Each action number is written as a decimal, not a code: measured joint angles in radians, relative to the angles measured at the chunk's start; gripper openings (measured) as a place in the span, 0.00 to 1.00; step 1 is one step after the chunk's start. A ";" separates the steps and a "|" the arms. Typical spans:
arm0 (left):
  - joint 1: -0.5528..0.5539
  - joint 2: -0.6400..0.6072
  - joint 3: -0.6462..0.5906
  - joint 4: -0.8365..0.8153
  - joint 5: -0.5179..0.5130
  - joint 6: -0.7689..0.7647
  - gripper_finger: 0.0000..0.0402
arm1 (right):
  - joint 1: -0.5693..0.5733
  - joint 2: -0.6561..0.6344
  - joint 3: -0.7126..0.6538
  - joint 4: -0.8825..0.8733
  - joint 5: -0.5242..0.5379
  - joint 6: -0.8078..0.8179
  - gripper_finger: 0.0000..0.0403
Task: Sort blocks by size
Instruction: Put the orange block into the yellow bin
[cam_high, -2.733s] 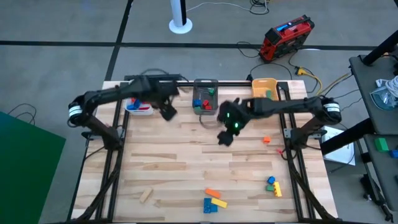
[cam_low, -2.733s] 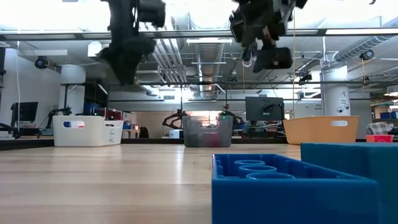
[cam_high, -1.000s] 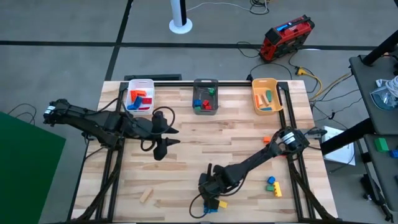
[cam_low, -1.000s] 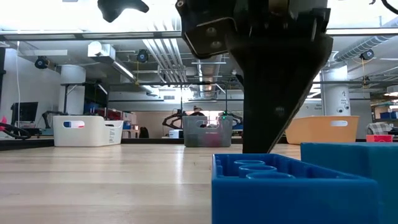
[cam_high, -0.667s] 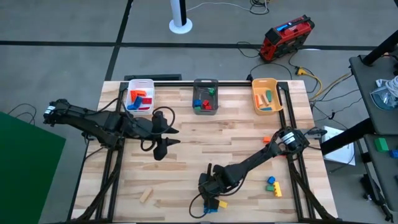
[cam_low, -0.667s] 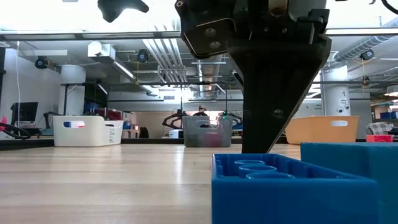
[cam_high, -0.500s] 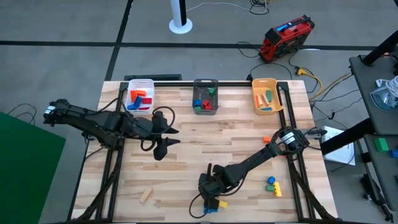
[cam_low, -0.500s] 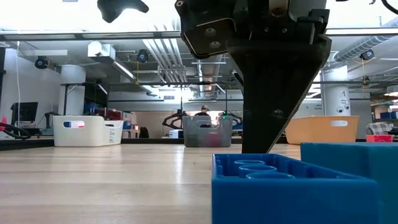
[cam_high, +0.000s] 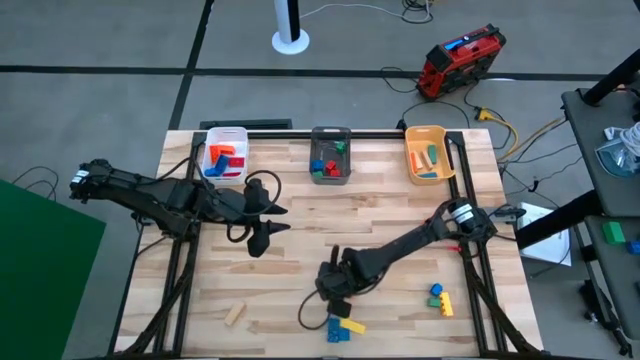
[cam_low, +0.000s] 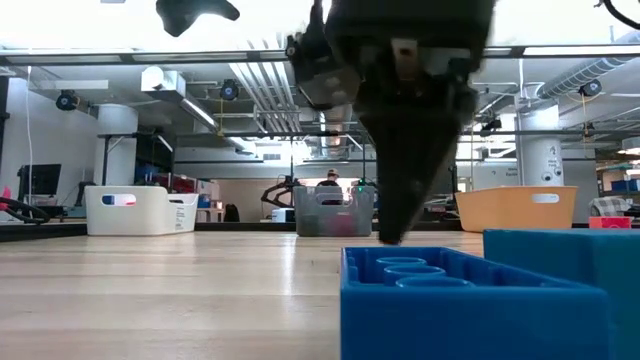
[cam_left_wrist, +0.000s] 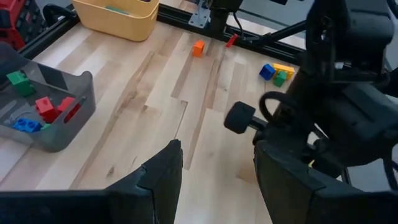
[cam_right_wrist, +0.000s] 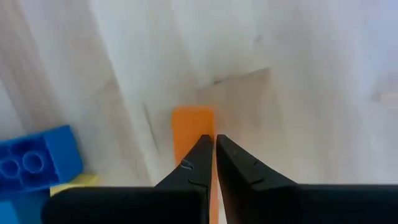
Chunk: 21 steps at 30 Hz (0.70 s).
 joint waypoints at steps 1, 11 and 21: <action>0.000 0.000 0.000 0.001 0.000 0.000 0.44 | -0.003 -0.010 0.000 0.002 0.001 -0.005 0.03; 0.000 0.000 0.000 0.000 0.000 0.000 0.44 | 0.048 -0.041 0.001 0.073 -0.025 0.012 0.03; 0.000 0.000 0.000 0.000 0.000 0.007 0.44 | 0.054 -0.041 -0.010 0.044 0.061 -0.083 0.06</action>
